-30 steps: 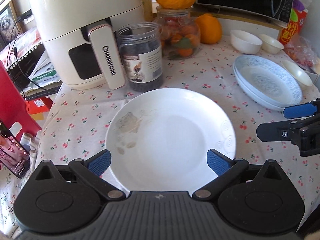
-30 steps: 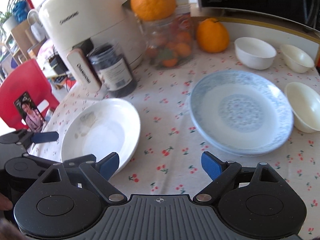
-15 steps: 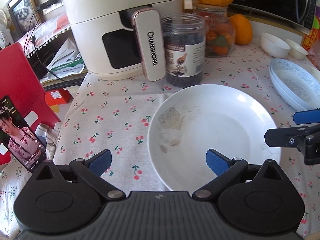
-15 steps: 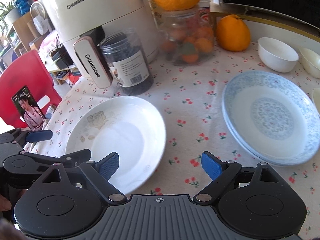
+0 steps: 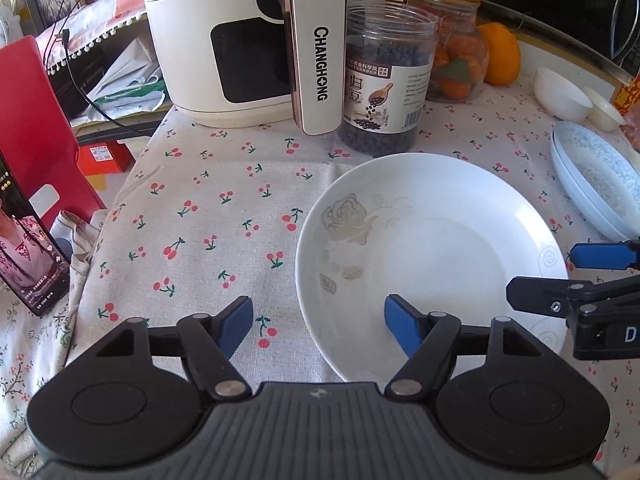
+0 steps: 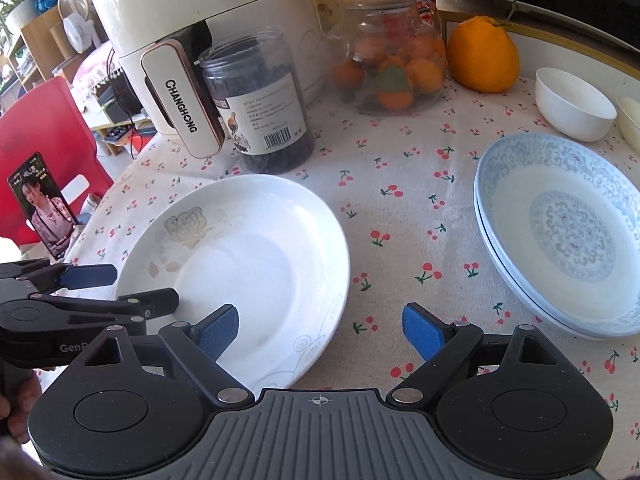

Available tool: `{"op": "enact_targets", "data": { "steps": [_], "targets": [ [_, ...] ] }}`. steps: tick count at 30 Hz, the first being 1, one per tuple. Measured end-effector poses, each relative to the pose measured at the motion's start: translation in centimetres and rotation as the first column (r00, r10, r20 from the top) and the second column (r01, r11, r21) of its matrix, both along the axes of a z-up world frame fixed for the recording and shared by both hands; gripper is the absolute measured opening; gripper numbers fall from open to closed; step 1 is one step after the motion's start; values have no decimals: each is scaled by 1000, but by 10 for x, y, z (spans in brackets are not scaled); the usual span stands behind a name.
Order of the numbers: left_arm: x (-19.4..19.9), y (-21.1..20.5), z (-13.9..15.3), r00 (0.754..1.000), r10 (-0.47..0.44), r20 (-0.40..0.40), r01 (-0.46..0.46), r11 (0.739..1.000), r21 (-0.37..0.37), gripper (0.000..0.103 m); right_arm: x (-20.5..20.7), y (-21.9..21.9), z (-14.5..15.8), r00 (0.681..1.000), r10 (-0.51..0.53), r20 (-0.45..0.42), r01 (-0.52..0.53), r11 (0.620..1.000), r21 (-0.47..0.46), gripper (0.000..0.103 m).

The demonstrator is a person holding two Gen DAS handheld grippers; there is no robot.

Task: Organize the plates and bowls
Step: 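Close the left gripper on the white plate rim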

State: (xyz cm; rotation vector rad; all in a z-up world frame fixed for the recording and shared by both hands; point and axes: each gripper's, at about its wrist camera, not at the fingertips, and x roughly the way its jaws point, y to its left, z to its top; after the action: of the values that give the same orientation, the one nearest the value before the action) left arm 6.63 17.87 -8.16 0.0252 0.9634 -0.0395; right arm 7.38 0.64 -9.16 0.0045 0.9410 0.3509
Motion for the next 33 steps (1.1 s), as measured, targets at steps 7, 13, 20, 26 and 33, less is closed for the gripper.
{"op": "enact_targets", "data": {
  "steps": [7,13,20,26,33],
  "targets": [
    [-1,-2,1,1000,-11,-6,11,1000,-25,56,0,-1,-2,1000,-5,-10,5,1000,4,88],
    [-1,-4,3,1000,-29,-13,28,998,-51,41,0,1,-2,1000,-2,-15,2,1000,10,78],
    [-1,-3,3,1000,-13,-14,12,999,-45,33,1,3,-4,1000,5,-28,-5,1000,10,52],
    [-2,0,4,1000,-5,-11,4,998,-59,26,-1,6,-3,1000,18,-12,-18,1000,-11,30],
    [-6,1,13,1000,-7,27,9,996,-88,19,-3,-3,8,998,9,64,-7,1000,-23,24]
  ]
}}
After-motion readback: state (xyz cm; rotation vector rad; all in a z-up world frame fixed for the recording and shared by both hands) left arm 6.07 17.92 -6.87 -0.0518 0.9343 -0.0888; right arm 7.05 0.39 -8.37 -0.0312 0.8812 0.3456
